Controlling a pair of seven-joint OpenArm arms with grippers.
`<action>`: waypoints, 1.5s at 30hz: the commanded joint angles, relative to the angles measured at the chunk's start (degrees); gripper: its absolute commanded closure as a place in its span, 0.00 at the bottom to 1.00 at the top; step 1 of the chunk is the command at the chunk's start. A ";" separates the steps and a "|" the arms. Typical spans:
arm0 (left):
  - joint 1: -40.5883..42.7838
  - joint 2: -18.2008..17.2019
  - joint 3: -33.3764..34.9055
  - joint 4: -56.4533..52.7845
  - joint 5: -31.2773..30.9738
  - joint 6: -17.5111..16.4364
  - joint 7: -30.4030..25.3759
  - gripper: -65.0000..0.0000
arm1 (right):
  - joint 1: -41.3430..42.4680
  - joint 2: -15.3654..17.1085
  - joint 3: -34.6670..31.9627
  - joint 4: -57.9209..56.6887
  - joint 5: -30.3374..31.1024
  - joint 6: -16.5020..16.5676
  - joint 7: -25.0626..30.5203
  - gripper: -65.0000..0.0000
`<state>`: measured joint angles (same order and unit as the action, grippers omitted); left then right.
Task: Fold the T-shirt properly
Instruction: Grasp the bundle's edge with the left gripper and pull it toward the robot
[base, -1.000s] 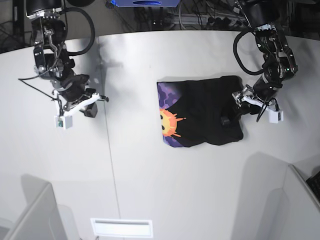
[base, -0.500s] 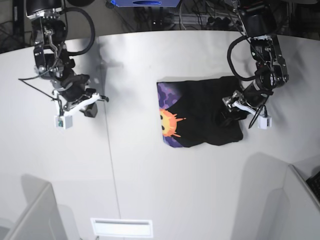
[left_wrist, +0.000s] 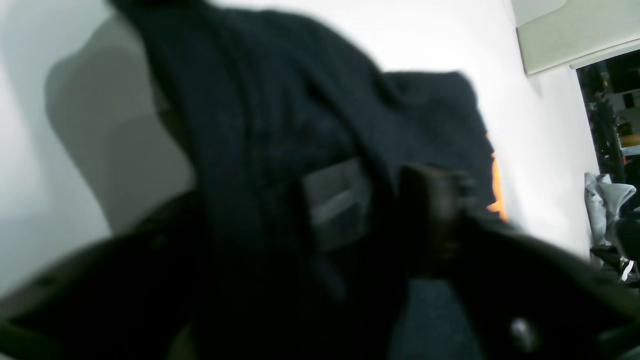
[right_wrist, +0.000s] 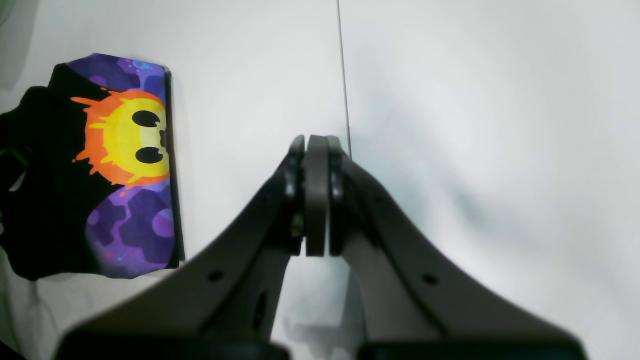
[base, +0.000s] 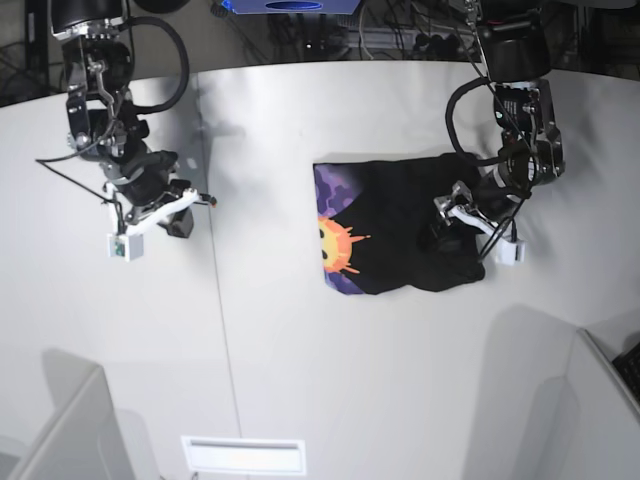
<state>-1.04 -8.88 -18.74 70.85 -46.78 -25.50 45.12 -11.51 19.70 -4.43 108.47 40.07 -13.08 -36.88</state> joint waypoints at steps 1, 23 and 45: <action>0.29 -0.30 0.32 -0.12 2.08 1.36 3.18 0.51 | 0.47 0.47 0.51 0.85 0.15 0.29 1.32 1.00; 0.20 -8.74 13.16 0.49 2.17 1.36 3.18 1.00 | 0.12 0.12 0.60 0.85 0.15 0.29 1.32 1.00; -6.21 -16.13 29.78 2.16 2.17 1.36 3.18 1.00 | -8.58 -5.77 22.05 0.85 0.58 0.29 1.24 1.00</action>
<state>-7.14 -24.40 10.68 72.75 -46.57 -24.47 45.91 -20.43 13.32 17.12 108.38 40.49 -13.08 -36.69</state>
